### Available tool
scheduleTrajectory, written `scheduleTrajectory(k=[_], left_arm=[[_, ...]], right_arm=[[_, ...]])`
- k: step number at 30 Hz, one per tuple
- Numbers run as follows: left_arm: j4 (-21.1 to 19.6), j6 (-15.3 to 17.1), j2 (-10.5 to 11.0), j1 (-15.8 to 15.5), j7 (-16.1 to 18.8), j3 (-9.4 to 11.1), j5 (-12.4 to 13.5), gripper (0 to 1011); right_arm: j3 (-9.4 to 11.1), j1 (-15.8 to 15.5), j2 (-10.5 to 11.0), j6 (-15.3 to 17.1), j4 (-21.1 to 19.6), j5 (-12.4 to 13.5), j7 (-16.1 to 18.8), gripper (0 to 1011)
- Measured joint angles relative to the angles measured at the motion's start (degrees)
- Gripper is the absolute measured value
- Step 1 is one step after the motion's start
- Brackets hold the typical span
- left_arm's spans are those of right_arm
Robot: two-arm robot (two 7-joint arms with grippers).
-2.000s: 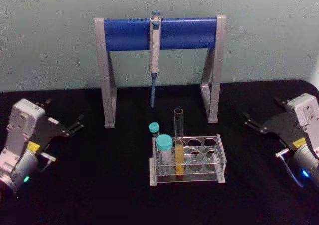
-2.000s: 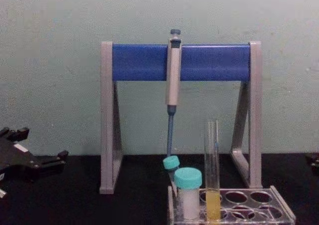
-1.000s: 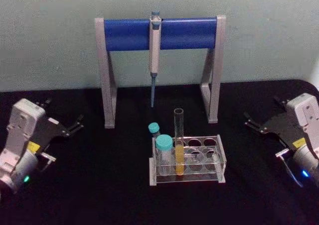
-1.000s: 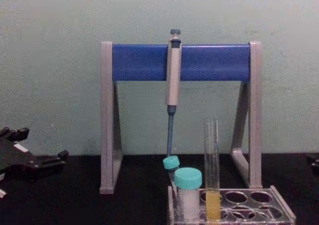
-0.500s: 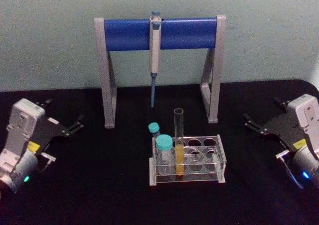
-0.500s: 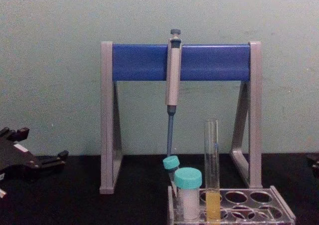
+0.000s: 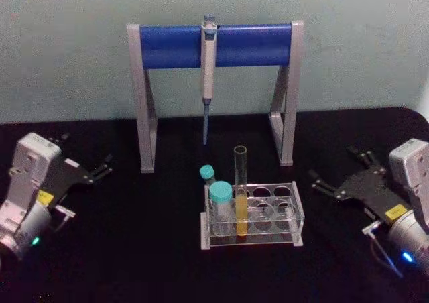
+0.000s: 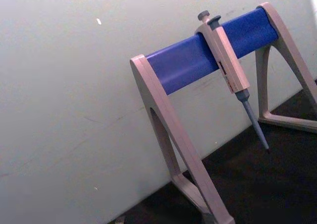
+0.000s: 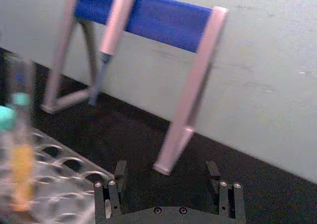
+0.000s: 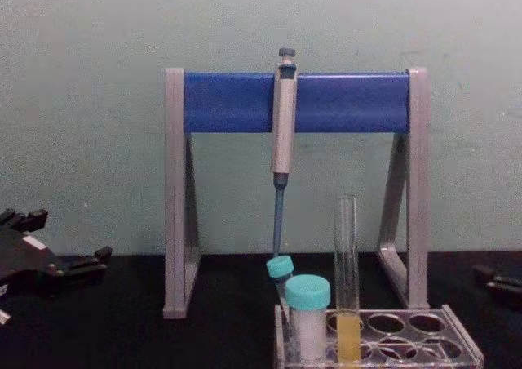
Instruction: Pick up the test tube from the test tube rack, shake it, then place it back into the test tube rack.
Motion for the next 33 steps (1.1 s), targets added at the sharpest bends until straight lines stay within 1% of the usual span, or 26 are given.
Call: scheduleTrajectory(k=[1, 5, 6, 9, 11, 14, 15, 19, 20, 22, 23, 24, 29, 33], left_arm=[[0.0, 0.0, 0.0, 0.0, 0.0, 0.0, 0.0, 1001], [0.0, 0.0, 0.0, 0.0, 0.0, 0.0, 0.0, 1001], [0.0, 0.0, 0.0, 0.0, 0.0, 0.0, 0.01, 1001], [0.0, 0.0, 0.0, 0.0, 0.0, 0.0, 0.0, 1001], [0.0, 0.0, 0.0, 0.0, 0.0, 0.0, 0.0, 1001], [0.0, 0.0, 0.0, 0.0, 0.0, 0.0, 0.0, 1001], [0.0, 0.0, 0.0, 0.0, 0.0, 0.0, 0.0, 1001], [0.0, 0.0, 0.0, 0.0, 0.0, 0.0, 0.0, 1001], [0.0, 0.0, 0.0, 0.0, 0.0, 0.0, 0.0, 1001], [0.0, 0.0, 0.0, 0.0, 0.0, 0.0, 0.0, 1001], [0.0, 0.0, 0.0, 0.0, 0.0, 0.0, 0.0, 1001], [0.0, 0.0, 0.0, 0.0, 0.0, 0.0, 0.0, 1001], [0.0, 0.0, 0.0, 0.0, 0.0, 0.0, 0.0, 1001], [0.0, 0.0, 0.0, 0.0, 0.0, 0.0, 0.0, 1001]], right_arm=[[0.15, -0.67, -0.03, 0.2, -1.08, 0.92, 0.98, 1000], [0.42, -1.82, -0.28, 0.75, -2.82, 3.15, 3.26, 1000], [0.51, -2.26, -0.45, 1.08, -3.58, 4.21, 4.5, 1000], [0.55, -2.79, -0.67, 1.66, -4.58, 5.42, 6.09, 1000], [0.55, -3.2, -0.95, 2.6, -5.76, 6.76, 8.03, 1000], [0.49, -3.33, -1.27, 3.46, -6.36, 7.83, 9.51, 1000], [0.41, -3.3, -1.59, 4.09, -6.58, 8.44, 10.51, 1000], [0.02, -2.66, -2.58, 5.51, -6.63, 9.59, 12.6, 1000], [0.02, -2.66, -2.58, 5.51, -6.63, 9.59, 12.6, 1000], [-0.56, -1.71, -3.38, 6.59, -6.34, 9.82, 14.25, 1000], [-0.56, -1.71, -3.38, 6.59, -6.34, 9.82, 14.25, 1000], [-0.88, -1.11, -3.79, 7.03, -6.11, 9.8, 15.01, 1000], [-1.85, 1.19, -5.37, 8.37, -4.42, 8.88, 16.88, 1000], [-2.23, 2.79, -6.7, 8.9, -2.84, 8.1, 17.63, 1000]])
